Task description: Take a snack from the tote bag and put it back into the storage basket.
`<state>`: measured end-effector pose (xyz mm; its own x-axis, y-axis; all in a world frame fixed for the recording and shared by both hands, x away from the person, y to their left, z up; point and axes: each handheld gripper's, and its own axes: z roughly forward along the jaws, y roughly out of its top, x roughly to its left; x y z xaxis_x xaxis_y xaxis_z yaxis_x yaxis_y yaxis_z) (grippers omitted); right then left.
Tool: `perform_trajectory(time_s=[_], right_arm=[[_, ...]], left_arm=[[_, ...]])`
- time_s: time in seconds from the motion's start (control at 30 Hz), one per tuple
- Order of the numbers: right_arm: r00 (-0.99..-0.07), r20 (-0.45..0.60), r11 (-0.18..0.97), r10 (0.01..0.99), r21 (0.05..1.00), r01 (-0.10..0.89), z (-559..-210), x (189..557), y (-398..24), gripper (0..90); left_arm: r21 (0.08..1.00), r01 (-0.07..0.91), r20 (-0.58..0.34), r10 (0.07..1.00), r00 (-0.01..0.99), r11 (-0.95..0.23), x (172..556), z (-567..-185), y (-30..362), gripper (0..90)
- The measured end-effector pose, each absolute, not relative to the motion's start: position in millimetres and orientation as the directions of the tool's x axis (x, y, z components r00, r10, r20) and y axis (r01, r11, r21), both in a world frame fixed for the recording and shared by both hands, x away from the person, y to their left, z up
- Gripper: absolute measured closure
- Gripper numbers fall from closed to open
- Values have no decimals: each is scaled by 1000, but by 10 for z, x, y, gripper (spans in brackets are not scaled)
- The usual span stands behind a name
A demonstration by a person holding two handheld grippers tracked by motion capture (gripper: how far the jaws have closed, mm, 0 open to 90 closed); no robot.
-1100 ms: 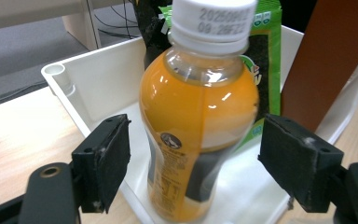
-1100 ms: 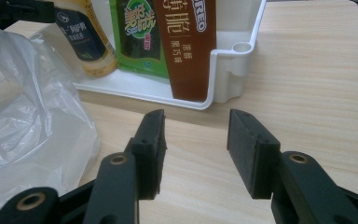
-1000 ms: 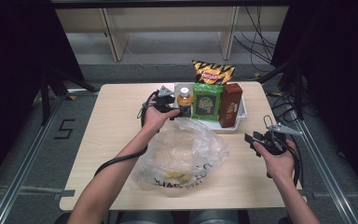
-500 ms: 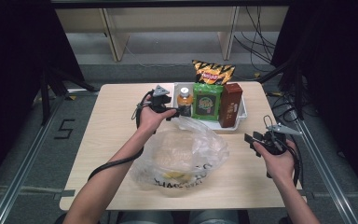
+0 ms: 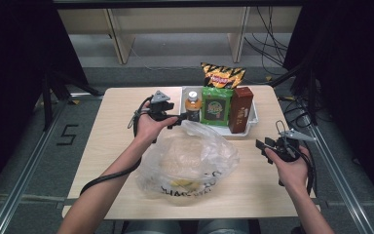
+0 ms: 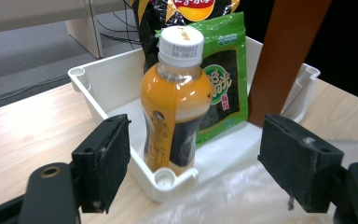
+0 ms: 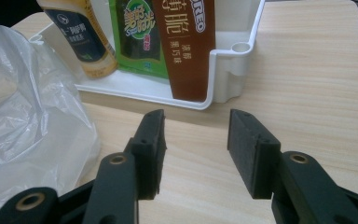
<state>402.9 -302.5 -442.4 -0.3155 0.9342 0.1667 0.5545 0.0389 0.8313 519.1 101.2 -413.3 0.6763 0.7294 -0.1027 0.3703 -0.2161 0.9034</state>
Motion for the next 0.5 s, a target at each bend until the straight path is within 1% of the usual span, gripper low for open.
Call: perform_trajectory(time_s=[0.03,0.1,0.13,0.23,0.27,0.3,0.37,0.5], right_arm=[[-303,175,29,937,823,567,-4418,4019,-3017,568],[-318,157,49,935,832,553,-4424,4031,-3027,568],[-304,190,19,934,820,572,-4419,4017,-3003,568],[-292,199,8,936,814,581,-4409,4007,-2990,567],[-290,198,8,936,813,582,-4407,4004,-2992,567],[-321,161,46,933,833,551,-4423,4031,-3028,567],[-323,152,50,934,840,541,-4434,4036,-3040,567],[-314,166,39,935,831,555,-4427,4028,-3035,566]], left_arm=[[905,368,-103,730,676,-213,5173,-4130,1030,241],[910,359,-100,732,674,-206,5132,-4107,1073,240],[916,346,-91,734,673,-204,5103,-4080,1101,240],[925,330,-97,725,682,-187,5032,-4015,1168,248],[926,325,-91,723,685,-192,5005,-4000,1194,248],[926,322,-84,722,687,-198,4982,-3990,1223,248],[926,320,-79,725,684,-202,4935,-3976,1285,246],[927,317,-71,735,675,-201,4848,-3968,1412,244]])
